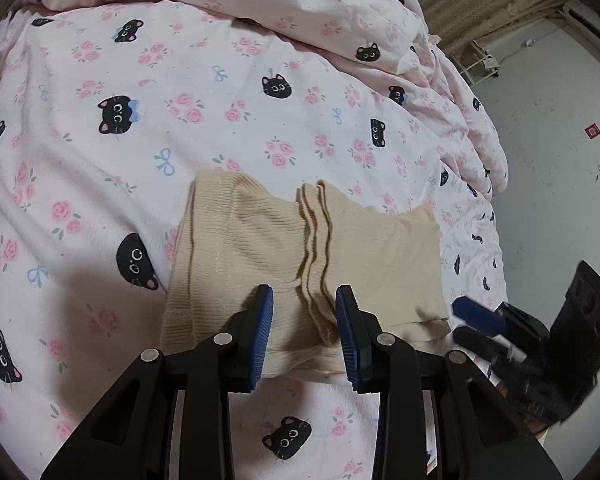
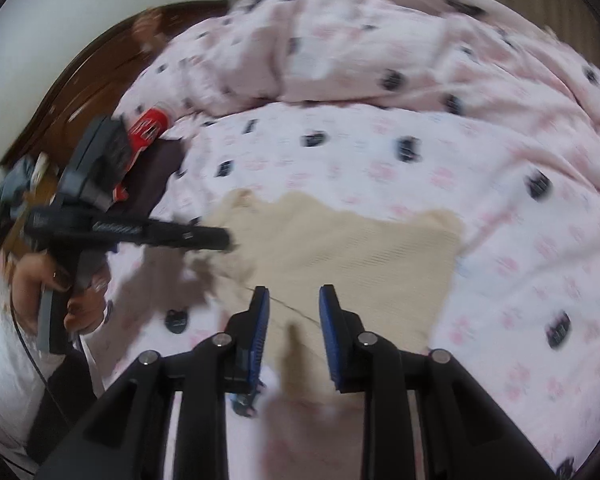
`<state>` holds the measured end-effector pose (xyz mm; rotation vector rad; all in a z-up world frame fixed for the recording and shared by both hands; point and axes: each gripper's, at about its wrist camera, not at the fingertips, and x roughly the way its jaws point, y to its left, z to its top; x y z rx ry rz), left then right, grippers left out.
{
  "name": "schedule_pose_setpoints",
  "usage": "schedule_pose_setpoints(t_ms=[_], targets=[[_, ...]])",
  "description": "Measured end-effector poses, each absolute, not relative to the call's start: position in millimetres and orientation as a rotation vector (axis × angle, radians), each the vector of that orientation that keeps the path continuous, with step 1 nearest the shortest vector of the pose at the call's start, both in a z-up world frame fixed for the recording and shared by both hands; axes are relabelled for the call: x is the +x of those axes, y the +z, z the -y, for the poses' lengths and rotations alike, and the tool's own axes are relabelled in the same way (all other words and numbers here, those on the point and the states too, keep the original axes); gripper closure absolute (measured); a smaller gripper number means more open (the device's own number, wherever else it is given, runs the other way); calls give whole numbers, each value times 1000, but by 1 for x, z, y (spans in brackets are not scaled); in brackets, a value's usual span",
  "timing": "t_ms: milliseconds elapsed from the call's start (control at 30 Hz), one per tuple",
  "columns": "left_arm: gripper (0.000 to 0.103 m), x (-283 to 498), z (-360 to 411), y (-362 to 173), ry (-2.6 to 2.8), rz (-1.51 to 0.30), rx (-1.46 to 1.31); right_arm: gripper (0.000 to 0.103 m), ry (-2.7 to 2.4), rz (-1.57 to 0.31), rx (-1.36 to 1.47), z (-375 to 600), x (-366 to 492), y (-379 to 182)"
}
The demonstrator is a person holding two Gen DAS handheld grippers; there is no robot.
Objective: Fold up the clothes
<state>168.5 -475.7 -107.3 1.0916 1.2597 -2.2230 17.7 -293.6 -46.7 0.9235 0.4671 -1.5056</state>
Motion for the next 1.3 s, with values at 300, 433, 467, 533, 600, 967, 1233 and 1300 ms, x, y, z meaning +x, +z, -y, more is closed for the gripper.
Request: schedule_pose_setpoints(t_ms=[300, 433, 467, 533, 600, 967, 1233, 1300], targets=[[75, 170, 486, -113, -2206, -1311, 1072, 71, -1495, -669, 827, 349, 67, -75], [75, 172, 488, -114, -2202, -1318, 1076, 85, -1476, -684, 841, 358, 70, -82], [75, 172, 488, -114, -2202, -1320, 1077, 92, -1470, -685, 846, 358, 69, -82], [75, 172, 488, -114, -2202, -1314, 1080, 92, -1471, -692, 840, 358, 69, -81], [75, 172, 487, -114, -2202, -1307, 1083, 93, -1470, -687, 827, 356, 70, -76], [75, 175, 487, -114, -2191, -1325, 1067, 93, -1460, -663, 804, 343, 73, -49], [75, 176, 488, -115, -2190, -1329, 1067, 90, -1437, -722, 842, 353, 83, -75], [75, 176, 488, -115, -2188, -1330, 1066, 90, -1437, -734, 849, 354, 84, -81]])
